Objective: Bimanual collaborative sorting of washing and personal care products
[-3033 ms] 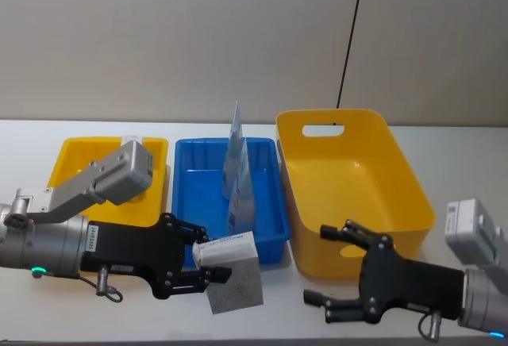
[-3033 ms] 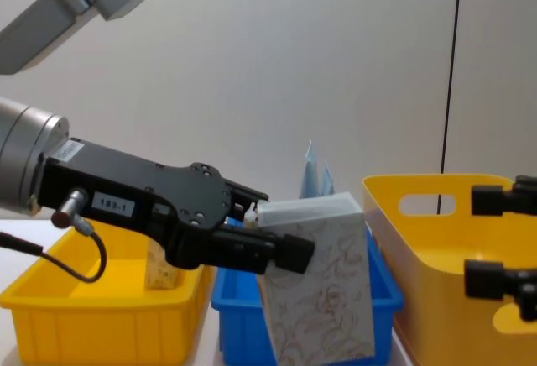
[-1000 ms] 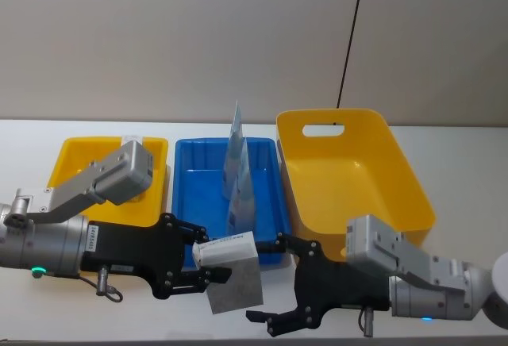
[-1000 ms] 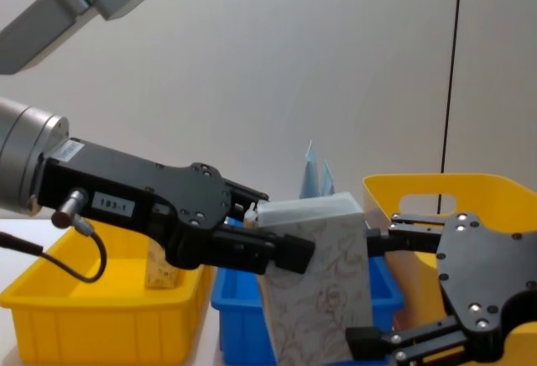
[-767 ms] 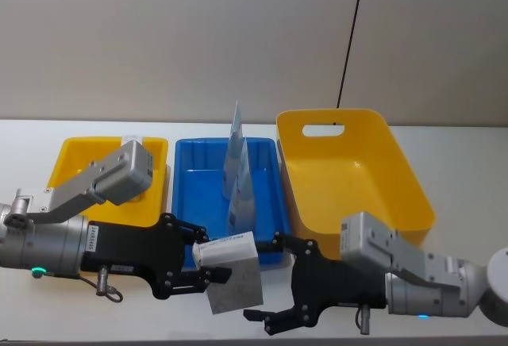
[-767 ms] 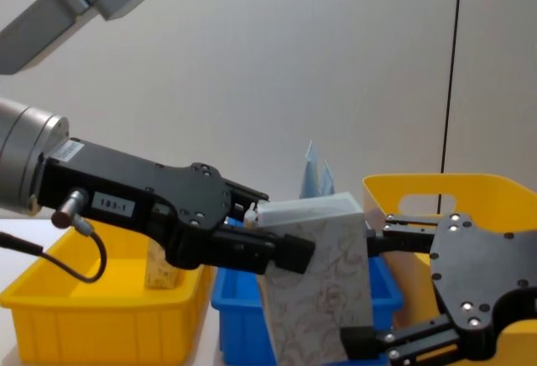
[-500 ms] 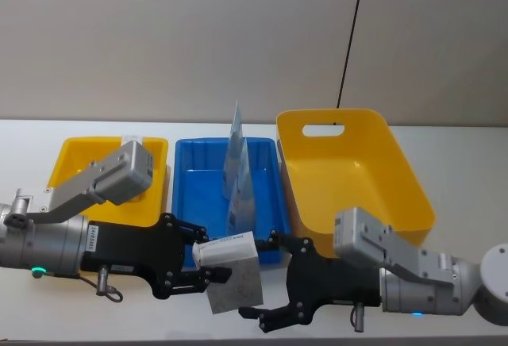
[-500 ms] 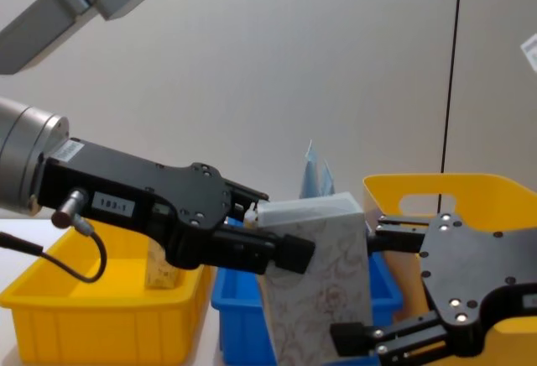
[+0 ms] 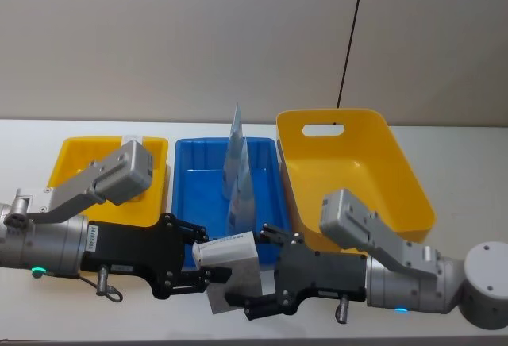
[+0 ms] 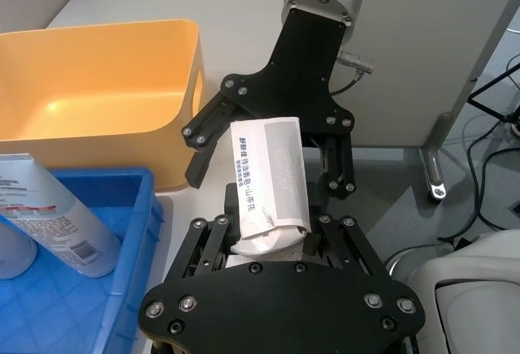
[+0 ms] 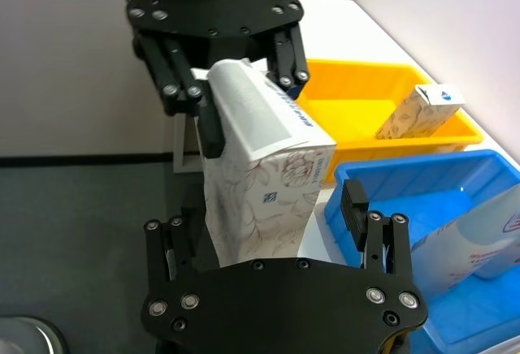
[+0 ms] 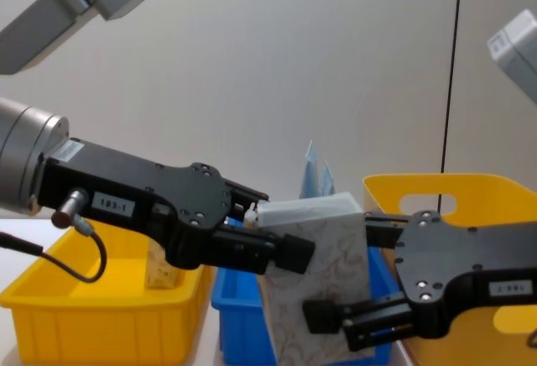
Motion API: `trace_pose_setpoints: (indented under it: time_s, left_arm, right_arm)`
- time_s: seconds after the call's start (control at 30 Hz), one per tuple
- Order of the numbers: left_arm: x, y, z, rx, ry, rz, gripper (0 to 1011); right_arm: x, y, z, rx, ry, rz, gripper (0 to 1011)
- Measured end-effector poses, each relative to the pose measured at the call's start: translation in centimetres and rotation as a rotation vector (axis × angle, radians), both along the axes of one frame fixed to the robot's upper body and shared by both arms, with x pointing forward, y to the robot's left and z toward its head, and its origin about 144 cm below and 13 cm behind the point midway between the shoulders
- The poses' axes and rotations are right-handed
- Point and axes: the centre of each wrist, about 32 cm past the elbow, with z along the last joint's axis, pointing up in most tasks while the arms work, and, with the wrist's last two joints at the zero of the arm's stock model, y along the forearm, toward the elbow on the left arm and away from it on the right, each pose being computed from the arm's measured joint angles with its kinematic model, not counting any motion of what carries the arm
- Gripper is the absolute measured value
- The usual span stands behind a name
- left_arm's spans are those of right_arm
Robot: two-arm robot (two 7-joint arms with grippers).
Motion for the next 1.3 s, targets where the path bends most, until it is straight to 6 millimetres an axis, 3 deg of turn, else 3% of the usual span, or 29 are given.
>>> trace_pose_setpoints:
  time_s: [0.47,0.73,1.0,1.3]
  left_arm:
    - [0.0,0.0,0.0,0.0,-0.001,0.002,376]
    - [0.0,0.1,0.1,-0.002,-0.003,0.005,376]
    - [0.0,0.1,0.1,-0.003,-0.005,0.005,376]
    - [0.0,0.1,0.1,-0.003,-0.006,0.004,377]
  right_arm:
    - [0.0,1.3,0.0,0.04,0.106,-0.071,1003]
    - [0.0,1.7,0.0,0.049,0.135,-0.086,860]
    - [0.0,1.9,0.0,0.054,0.151,-0.094,605]
    - [0.0,2.0,0.0,0.057,0.157,-0.097,496]
